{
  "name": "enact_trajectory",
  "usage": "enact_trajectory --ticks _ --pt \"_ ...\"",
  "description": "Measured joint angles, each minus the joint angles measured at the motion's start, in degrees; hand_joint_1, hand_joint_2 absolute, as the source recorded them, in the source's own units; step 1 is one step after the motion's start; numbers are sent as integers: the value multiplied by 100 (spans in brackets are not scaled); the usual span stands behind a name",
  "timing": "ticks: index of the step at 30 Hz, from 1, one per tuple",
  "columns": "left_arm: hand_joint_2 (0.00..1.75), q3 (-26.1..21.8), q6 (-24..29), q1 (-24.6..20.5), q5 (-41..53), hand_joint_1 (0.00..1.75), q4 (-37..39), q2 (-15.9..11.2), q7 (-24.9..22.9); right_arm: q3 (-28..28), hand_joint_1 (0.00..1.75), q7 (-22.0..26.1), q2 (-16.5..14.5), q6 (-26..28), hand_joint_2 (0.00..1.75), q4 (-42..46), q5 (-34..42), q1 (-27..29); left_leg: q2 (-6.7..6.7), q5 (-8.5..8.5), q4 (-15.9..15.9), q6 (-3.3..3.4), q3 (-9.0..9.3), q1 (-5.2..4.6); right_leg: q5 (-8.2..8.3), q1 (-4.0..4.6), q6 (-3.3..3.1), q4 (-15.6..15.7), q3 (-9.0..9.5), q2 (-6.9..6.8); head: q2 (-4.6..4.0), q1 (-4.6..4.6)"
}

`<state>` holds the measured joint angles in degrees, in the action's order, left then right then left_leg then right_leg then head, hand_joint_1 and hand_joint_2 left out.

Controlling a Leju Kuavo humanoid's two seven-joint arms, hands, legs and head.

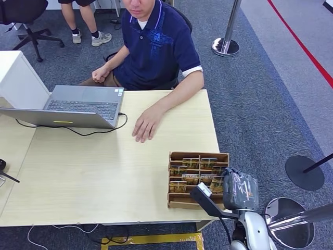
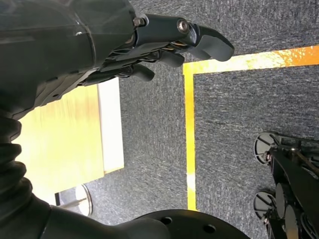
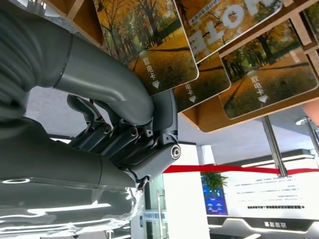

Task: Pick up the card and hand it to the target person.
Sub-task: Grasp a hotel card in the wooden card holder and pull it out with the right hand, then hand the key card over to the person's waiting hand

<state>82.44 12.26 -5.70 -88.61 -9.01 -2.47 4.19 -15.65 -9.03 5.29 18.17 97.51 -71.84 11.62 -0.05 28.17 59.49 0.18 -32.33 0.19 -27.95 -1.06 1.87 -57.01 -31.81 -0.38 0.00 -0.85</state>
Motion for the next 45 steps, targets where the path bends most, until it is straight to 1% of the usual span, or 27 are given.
enact_trajectory --ticks 6,9,11,14,18,24,28,30,32,35,40,45 --pt "175 0 0 1 0 0 0 0 0 2 149 72 0 75 175 134 14 -10 0 1 0 1 -2 0 -2 0 0 0 0 0 0 0" --pt "175 0 -5 3 2 0 0 0 2 9 147 281 -35 370 175 181 208 -87 1 1 0 1 -13 0 -2 0 0 0 -2 0 0 -2" --pt "175 0 -10 0 5 0 0 0 6 29 148 454 -142 532 175 232 329 -278 6 2 0 0 -10 0 -2 0 0 0 -4 7 0 -1" --pt "175 0 -16 -2 6 0 0 4 4 49 151 545 -307 524 175 301 352 -604 7 0 0 0 2 0 -2 0 0 0 -2 10 0 0" --pt "175 0 -17 -1 5 0 0 12 -13 109 152 593 -417 519 175 344 346 -844 5 0 0 1 -1 0 -2 0 0 0 -1 6 0 -1" --pt "175 1 -22 -1 6 0 0 26 -27 165 147 653 -467 555 175 365 378 -921 5 3 0 2 -7 0 -3 0 1 2 -3 6 0 -1" --pt "175 4 -38 -1 9 0 0 33 -27 179 152 819 -498 541 175 360 553 -979 5 6 -1 4 -11 0 -3 0 1 3 -3 7 0 -1" --pt "175 4 -54 -4 19 0 0 43 -32 168 154 989 -564 451 175 284 750 -1176 6 5 -2 4 -17 1 -3 0 1 2 -2 8 0 -1" --pt "175 5 -86 -9 39 0 0 51 -39 126 154 1120 -669 328 175 90 948 -1529 7 3 -2 2 -15 1 -2 0 2 2 -3 12 0 -1" --pt "175 10 -122 -24 91 0 0 55 -41 38 154 1150 -832 243 175 -301 1086 -2033 5 -3 0 2 -3 1 1 1 3 2 -1 9 0 0" --pt "175 44 -192 -30 110 0 0 55 -42 -50 152 1179 -988 222 175 -752 1231 -2508 1 -4 -1 4 -13 1 0 1 3 1 -3 4 0 -1" --pt "175 59 -465 -44 119 0 0 52 4 -179 153 1250 -1207 238 175 -1550 1625 -3275 2 -5 0 4 -13 1 0 1 3 1 -7 7 0 0"
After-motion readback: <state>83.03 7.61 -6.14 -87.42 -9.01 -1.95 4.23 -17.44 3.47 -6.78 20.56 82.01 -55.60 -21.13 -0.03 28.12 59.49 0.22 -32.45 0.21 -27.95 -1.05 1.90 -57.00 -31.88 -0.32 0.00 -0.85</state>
